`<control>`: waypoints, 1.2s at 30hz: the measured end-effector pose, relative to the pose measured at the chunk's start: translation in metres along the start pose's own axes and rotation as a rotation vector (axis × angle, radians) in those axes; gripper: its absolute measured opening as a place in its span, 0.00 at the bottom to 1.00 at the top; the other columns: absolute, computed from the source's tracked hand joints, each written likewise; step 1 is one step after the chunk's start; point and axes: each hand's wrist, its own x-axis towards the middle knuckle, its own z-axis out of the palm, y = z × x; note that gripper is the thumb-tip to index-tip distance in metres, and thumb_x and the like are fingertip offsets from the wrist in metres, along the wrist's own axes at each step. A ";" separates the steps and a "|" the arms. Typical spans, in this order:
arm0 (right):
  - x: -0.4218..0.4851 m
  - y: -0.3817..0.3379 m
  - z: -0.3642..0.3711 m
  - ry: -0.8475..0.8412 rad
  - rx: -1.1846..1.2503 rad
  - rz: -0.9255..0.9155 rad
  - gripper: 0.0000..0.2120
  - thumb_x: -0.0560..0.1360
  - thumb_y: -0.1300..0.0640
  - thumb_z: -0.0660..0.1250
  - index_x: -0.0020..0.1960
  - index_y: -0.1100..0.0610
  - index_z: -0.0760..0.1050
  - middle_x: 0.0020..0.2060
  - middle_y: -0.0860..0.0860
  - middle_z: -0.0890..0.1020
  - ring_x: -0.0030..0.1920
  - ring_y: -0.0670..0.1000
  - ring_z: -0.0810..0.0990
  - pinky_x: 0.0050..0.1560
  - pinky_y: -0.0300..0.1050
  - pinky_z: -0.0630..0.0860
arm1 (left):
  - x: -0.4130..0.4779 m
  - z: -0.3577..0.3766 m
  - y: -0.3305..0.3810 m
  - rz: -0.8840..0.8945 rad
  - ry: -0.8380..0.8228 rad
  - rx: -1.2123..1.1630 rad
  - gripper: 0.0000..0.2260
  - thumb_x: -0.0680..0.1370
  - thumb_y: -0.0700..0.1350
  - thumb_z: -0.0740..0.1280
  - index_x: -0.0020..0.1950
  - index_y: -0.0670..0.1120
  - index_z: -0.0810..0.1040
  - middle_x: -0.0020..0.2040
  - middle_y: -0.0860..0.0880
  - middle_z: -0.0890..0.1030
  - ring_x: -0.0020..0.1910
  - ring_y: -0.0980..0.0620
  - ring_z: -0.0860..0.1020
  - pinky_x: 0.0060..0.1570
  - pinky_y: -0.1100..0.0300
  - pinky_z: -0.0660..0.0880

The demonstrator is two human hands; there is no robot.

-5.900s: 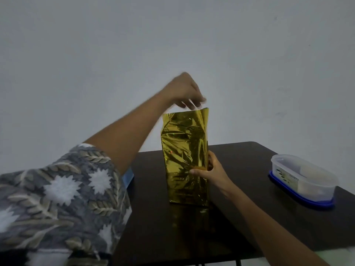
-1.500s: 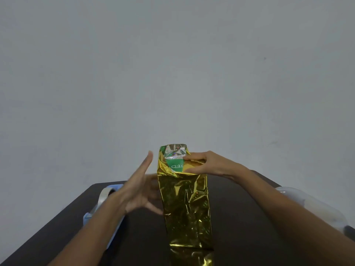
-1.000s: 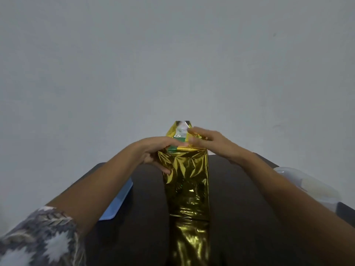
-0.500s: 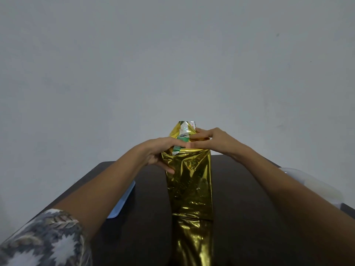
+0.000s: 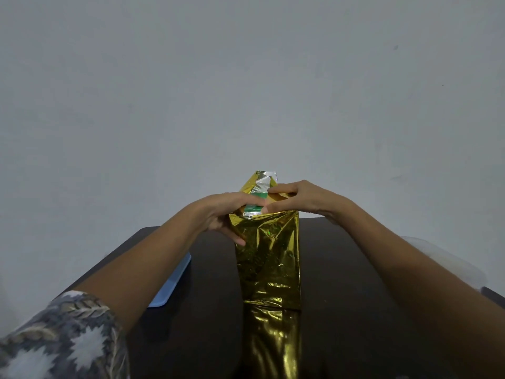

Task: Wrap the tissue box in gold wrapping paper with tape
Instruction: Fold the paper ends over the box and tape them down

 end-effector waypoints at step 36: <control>-0.017 -0.008 0.009 0.068 0.014 0.056 0.29 0.74 0.49 0.68 0.73 0.51 0.64 0.72 0.52 0.64 0.68 0.53 0.65 0.51 0.41 0.63 | -0.032 -0.098 -0.143 -0.372 0.606 -0.223 0.19 0.74 0.38 0.71 0.61 0.32 0.72 0.54 0.37 0.74 0.56 0.36 0.75 0.49 0.37 0.74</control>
